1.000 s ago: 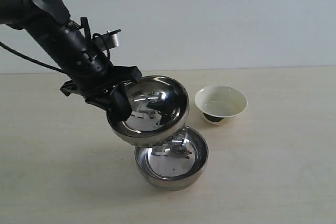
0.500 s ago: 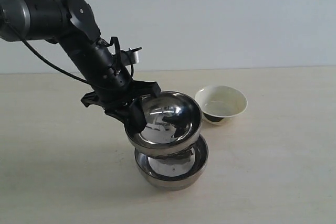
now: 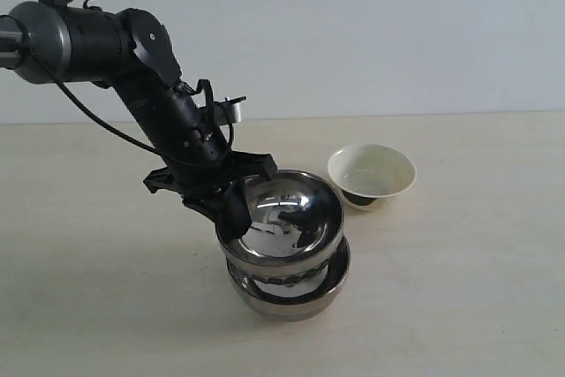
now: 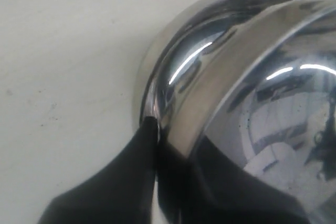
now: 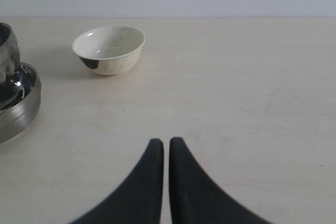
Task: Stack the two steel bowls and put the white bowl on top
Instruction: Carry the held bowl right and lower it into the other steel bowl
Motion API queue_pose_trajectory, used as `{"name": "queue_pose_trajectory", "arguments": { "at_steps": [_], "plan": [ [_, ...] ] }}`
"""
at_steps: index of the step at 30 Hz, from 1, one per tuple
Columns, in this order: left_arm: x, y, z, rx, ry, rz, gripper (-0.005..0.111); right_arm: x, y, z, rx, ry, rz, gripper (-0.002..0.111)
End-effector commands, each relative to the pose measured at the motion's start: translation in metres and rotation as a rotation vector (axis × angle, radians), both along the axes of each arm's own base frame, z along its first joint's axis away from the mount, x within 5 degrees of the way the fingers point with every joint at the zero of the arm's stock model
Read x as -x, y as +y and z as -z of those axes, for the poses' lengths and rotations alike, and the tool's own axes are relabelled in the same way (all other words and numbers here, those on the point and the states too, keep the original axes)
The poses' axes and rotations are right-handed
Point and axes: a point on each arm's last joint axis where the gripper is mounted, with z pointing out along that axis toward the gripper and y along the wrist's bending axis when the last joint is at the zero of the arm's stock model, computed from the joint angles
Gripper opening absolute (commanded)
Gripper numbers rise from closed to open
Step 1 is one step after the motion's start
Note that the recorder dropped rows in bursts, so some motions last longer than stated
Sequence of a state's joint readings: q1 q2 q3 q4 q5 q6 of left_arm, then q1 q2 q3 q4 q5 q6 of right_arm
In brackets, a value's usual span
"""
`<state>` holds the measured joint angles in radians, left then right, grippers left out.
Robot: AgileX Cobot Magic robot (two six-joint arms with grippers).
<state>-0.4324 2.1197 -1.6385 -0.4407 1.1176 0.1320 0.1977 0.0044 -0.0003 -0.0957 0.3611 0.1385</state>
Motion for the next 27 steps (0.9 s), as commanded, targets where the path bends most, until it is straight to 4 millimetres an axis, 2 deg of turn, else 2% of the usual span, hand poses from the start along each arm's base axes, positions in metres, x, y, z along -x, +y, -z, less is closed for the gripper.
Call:
{"name": "queue_pose_trajectory", "arguments": {
  "at_steps": [1, 13, 18, 20, 22, 27],
  "plan": [
    [0.0019, -0.0079, 0.0054, -0.002, 0.012, 0.012, 0.004, 0.0001, -0.0004, -0.0006, 0.004, -0.010, 0.005, 0.000],
    [0.0008, -0.0066, 0.0059, -0.016, -0.008, 0.028, 0.006, 0.0001, -0.0004, -0.0006, 0.004, -0.010, 0.005, 0.000],
    [0.0013, -0.0065, 0.0059, -0.017, -0.004, 0.033, 0.039, 0.0001, -0.0004, -0.0006, 0.004, -0.010, 0.005, 0.000],
    [0.0017, -0.0063, 0.0059, -0.018, 0.000, 0.035, 0.049, 0.0001, -0.0004, -0.0006, 0.004, -0.010, 0.005, 0.000],
    [0.0015, -0.0066, 0.0043, -0.018, 0.002, 0.038, 0.054, 0.0001, -0.0004, -0.0006, 0.004, -0.010, 0.005, 0.000],
    [0.0002, -0.0078, 0.0001, -0.007, -0.006, 0.037, 0.054, 0.0001, -0.0004, -0.0006, 0.004, -0.010, 0.005, 0.000]
  ]
}}
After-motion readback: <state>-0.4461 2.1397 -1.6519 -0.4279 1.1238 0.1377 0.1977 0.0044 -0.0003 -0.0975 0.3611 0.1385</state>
